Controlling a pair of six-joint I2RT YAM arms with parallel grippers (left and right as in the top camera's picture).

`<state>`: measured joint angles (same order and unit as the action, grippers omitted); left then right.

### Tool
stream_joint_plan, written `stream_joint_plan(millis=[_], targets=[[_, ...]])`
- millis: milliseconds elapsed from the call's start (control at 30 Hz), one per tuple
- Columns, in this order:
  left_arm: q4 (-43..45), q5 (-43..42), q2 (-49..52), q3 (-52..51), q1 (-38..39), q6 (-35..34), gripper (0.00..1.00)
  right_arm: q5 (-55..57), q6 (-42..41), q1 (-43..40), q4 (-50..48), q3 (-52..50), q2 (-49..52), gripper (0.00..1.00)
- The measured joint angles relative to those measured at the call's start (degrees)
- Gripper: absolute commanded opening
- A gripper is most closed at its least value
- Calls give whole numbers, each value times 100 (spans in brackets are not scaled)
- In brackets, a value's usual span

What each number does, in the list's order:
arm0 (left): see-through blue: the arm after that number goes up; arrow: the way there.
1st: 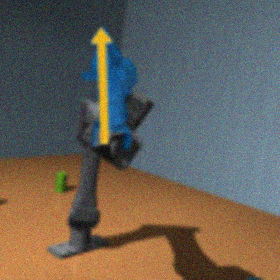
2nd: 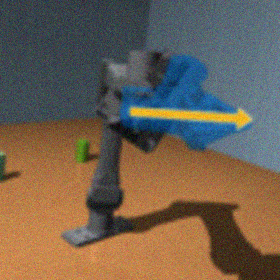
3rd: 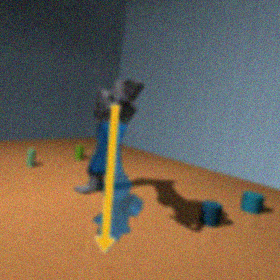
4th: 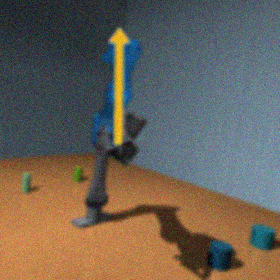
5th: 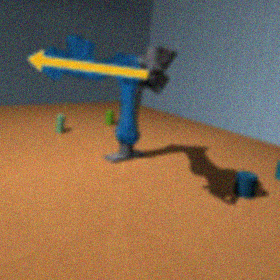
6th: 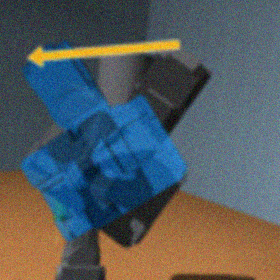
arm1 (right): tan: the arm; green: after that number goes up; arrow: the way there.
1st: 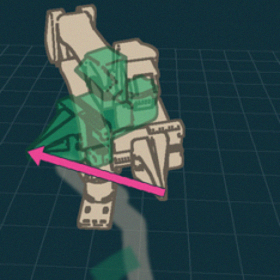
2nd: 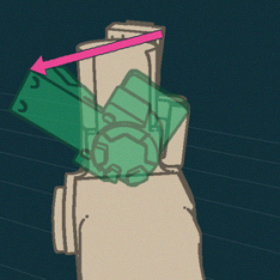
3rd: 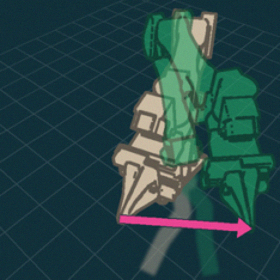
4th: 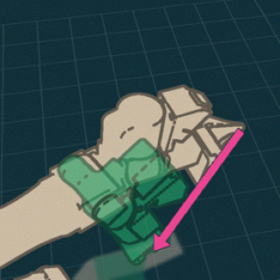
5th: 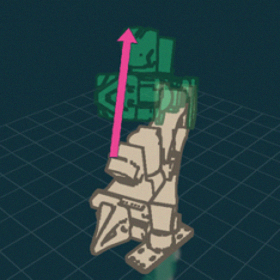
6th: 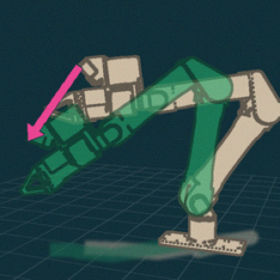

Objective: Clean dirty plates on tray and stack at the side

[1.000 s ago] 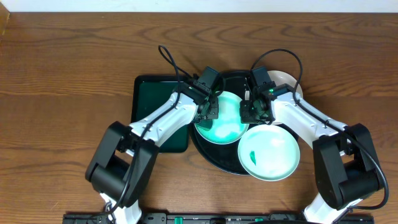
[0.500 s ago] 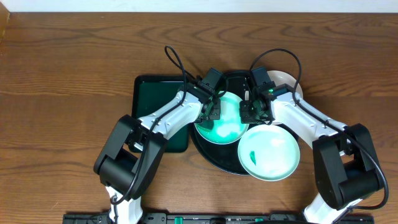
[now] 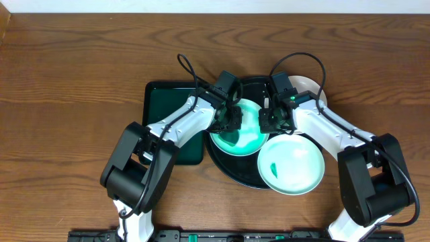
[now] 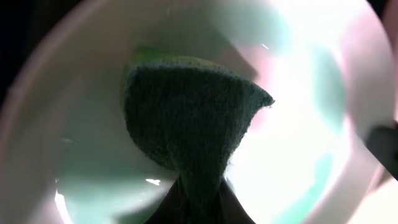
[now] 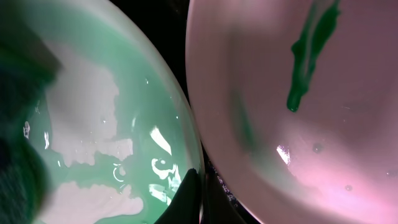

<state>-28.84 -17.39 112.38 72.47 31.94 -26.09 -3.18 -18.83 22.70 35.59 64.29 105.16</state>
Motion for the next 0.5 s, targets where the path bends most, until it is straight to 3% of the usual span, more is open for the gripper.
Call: stream_joint_plan(millis=[200,367,500], targets=[[-61,-365,-485,-2,-4,68,7,4,0,4,-7,-2,-2,1],[-63,101,-1292,-2,-46,87,8,44,0,31,-11,-2,-2,1],[-79,455,-1346,-2,-61,90,7,59,2,35,-11,-2,-2,1]])
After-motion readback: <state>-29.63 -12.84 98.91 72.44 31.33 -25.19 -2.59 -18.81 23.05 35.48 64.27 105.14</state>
